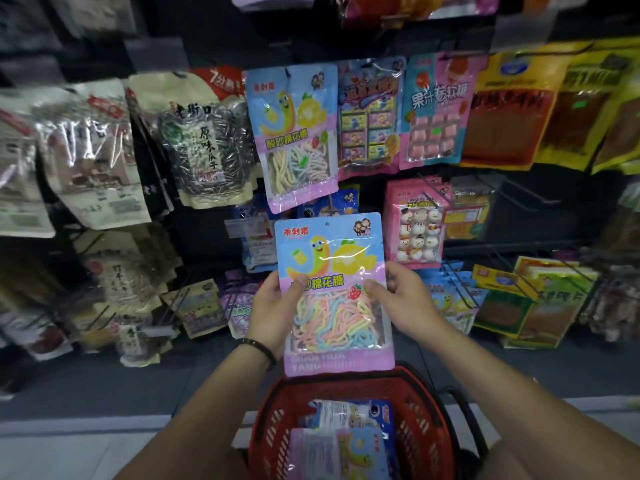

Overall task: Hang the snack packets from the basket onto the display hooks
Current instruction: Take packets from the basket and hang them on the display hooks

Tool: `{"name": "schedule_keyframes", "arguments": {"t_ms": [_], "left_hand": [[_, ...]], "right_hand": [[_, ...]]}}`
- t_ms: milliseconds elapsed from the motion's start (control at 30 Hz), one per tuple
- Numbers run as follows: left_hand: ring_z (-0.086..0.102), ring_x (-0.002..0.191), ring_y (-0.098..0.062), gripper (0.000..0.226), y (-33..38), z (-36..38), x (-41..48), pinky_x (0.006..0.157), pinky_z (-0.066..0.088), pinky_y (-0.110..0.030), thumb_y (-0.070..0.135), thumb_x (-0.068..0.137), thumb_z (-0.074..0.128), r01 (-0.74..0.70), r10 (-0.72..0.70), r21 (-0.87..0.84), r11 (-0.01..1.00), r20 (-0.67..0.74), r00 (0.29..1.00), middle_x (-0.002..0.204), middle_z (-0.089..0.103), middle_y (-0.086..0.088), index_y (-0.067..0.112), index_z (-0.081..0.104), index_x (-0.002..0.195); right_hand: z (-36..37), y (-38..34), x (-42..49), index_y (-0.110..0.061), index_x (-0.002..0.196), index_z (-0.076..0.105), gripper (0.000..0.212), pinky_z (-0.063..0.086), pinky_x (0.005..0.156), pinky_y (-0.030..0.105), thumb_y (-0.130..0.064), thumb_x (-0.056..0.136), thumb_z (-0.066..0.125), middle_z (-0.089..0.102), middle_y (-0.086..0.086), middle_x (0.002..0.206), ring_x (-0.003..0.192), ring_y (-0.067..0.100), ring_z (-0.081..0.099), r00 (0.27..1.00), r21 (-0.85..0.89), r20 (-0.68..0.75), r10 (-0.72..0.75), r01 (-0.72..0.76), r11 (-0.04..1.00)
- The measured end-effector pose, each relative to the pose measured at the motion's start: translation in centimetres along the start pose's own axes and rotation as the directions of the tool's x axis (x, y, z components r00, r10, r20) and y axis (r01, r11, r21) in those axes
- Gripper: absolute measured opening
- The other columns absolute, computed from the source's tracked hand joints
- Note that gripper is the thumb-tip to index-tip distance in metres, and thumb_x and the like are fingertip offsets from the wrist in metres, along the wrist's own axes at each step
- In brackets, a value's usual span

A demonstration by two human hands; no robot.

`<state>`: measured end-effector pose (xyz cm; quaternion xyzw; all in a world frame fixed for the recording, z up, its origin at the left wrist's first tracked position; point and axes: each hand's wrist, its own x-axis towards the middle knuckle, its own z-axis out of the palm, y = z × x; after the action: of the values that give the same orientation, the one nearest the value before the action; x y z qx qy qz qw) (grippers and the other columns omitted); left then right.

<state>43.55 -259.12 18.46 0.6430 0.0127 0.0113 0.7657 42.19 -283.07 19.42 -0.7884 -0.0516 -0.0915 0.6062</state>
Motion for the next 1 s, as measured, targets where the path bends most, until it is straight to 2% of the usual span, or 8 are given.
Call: {"name": "schedule_keyframes", "arguments": {"t_ms": [267, 400, 500, 600, 667, 767, 867, 1000], "left_hand": [[0.074, 0.119, -0.038, 0.023, 4.4, -0.4, 2.8, 0.108, 0.054, -0.064, 0.022, 0.103, 0.071, -0.053, 0.054, -0.032, 0.998, 0.033, 0.998, 0.124, 0.079, -0.011, 0.016, 0.073, 0.125], [0.077, 0.113, -0.037, 0.024, 8.7, -0.5, 4.5, 0.104, 0.057, -0.063, 0.031, 0.100, 0.074, -0.122, 0.122, -0.019, 0.992, -0.002, 0.992, 0.119, 0.081, -0.010, 0.017, 0.076, 0.120], [0.076, 0.114, -0.039, 0.019, 11.8, -0.4, 6.2, 0.104, 0.056, -0.064, 0.020, 0.103, 0.071, -0.137, 0.137, -0.023, 0.990, -0.009, 0.991, 0.119, 0.081, -0.011, 0.013, 0.077, 0.119], [0.075, 0.112, -0.044, 0.020, 14.6, 0.0, 7.8, 0.103, 0.056, -0.068, 0.016, 0.100, 0.072, -0.163, 0.163, 0.013, 0.987, 0.006, 0.987, 0.117, 0.081, -0.016, 0.010, 0.076, 0.119], [0.077, 0.110, -0.040, 0.030, 16.2, 0.4, 8.7, 0.102, 0.057, -0.066, 0.027, 0.093, 0.078, -0.211, 0.211, 0.022, 0.977, -0.014, 0.977, 0.116, 0.082, -0.012, 0.012, 0.075, 0.119], [0.079, 0.107, -0.035, 0.051, 18.5, 1.1, 10.1, 0.101, 0.058, -0.065, 0.055, 0.077, 0.081, -0.285, 0.286, 0.036, 0.958, -0.024, 0.958, 0.114, 0.083, -0.006, 0.020, 0.078, 0.115], [0.080, 0.105, -0.030, 0.029, 20.6, 1.5, 11.6, 0.101, 0.060, -0.060, 0.043, 0.096, 0.074, -0.325, 0.330, 0.069, 0.943, -0.073, 0.941, 0.110, 0.084, -0.003, 0.020, 0.080, 0.113], [0.080, 0.096, -0.033, 0.041, 22.7, 1.7, 14.0, 0.093, 0.063, -0.053, 0.059, 0.091, 0.071, -0.362, 0.379, 0.142, 0.921, -0.119, 0.918, 0.101, 0.084, -0.003, 0.020, 0.082, 0.100]], "right_hand": [[-0.2, -7.1, 5.7, -0.022, 0.115, 0.076, 0.014, 0.066, 0.086, 0.038, -0.020, 0.103, 0.071, 0.083, -0.007, 0.105, 0.096, 0.013, 0.080, 0.992, 0.107, -0.104, -0.077, 0.088, 0.990], [0.0, -10.8, 7.9, -0.020, 0.116, 0.077, 0.015, 0.062, 0.070, 0.020, -0.017, 0.104, 0.069, 0.082, -0.011, 0.101, 0.089, 0.007, 0.080, 0.991, 0.134, -0.086, -0.106, 0.117, 0.984], [0.3, -13.1, 9.6, -0.017, 0.106, 0.078, 0.014, 0.061, 0.070, 0.028, -0.025, 0.106, 0.067, 0.081, -0.008, 0.096, 0.083, 0.012, 0.077, 0.988, 0.105, -0.098, -0.118, 0.128, 0.986], [0.4, -15.3, 11.7, 0.001, 0.078, 0.061, 0.049, 0.036, 0.059, 0.034, -0.040, 0.106, 0.063, 0.052, 0.004, 0.068, 0.058, 0.021, 0.045, 0.980, 0.031, -0.169, -0.102, 0.109, 0.994], [0.5, -16.7, 13.0, -0.011, 0.070, 0.048, 0.049, 0.027, 0.055, 0.029, -0.042, 0.105, 0.063, 0.037, 0.001, 0.063, 0.051, 0.016, 0.033, 0.970, 0.008, -0.209, -0.128, 0.133, 0.991], [0.7, -19.0, 15.1, -0.009, 0.076, 0.061, 0.042, 0.039, 0.052, 0.027, -0.040, 0.105, 0.065, 0.050, 0.003, 0.065, 0.052, 0.015, 0.047, 0.960, -0.007, -0.215, -0.177, 0.180, 0.984], [0.8, -20.8, 17.1, -0.009, 0.087, 0.074, 0.035, 0.056, 0.052, 0.044, -0.040, 0.102, 0.068, 0.061, 0.005, 0.068, 0.057, 0.021, 0.057, 0.936, -0.025, -0.272, -0.222, 0.224, 0.974], [0.8, -22.5, 19.8, 0.003, 0.083, 0.066, 0.046, 0.032, 0.047, 0.030, -0.040, 0.099, 0.069, 0.047, 0.001, 0.058, 0.041, 0.008, 0.041, 0.897, -0.121, -0.364, -0.252, 0.223, 0.967]]}}
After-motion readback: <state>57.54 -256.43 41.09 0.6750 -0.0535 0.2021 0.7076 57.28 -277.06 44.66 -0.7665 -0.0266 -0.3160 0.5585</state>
